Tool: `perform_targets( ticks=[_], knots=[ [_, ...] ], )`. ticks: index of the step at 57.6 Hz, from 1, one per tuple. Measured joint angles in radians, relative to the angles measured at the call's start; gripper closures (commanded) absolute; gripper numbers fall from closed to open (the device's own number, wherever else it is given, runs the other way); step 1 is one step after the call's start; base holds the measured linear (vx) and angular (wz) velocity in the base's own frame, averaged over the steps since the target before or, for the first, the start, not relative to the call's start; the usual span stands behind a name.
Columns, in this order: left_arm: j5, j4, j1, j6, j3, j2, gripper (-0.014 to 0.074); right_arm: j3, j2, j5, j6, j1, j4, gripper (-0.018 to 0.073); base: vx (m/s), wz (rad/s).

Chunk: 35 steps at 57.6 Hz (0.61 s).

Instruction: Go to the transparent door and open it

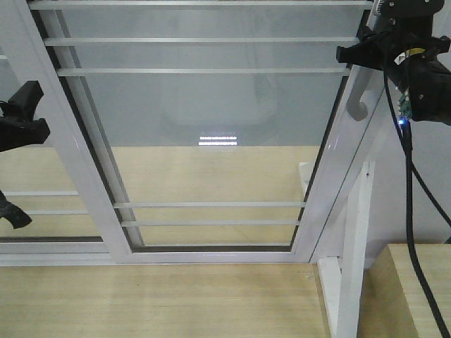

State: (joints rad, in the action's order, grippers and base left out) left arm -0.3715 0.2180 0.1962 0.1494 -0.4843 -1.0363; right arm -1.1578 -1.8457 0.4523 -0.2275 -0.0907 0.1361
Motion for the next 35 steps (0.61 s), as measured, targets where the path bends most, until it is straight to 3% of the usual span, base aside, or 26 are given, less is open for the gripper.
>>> perform_targets(
  ticks=[21, 35],
  knots=[
    [0.0, 0.0, 0.0, 0.001, 0.0, 0.0, 0.0052, -0.003, -0.002, 0.008, 0.0, -0.085, 0.009, 0.0487, 0.0, 0.0],
    [0.0, 0.0, 0.0, 0.001, 0.0, 0.0, 0.0052, -0.015, -0.011, 0.01, 0.0, -0.158, -0.043, 0.0487, 0.0, 0.0]
  ],
)
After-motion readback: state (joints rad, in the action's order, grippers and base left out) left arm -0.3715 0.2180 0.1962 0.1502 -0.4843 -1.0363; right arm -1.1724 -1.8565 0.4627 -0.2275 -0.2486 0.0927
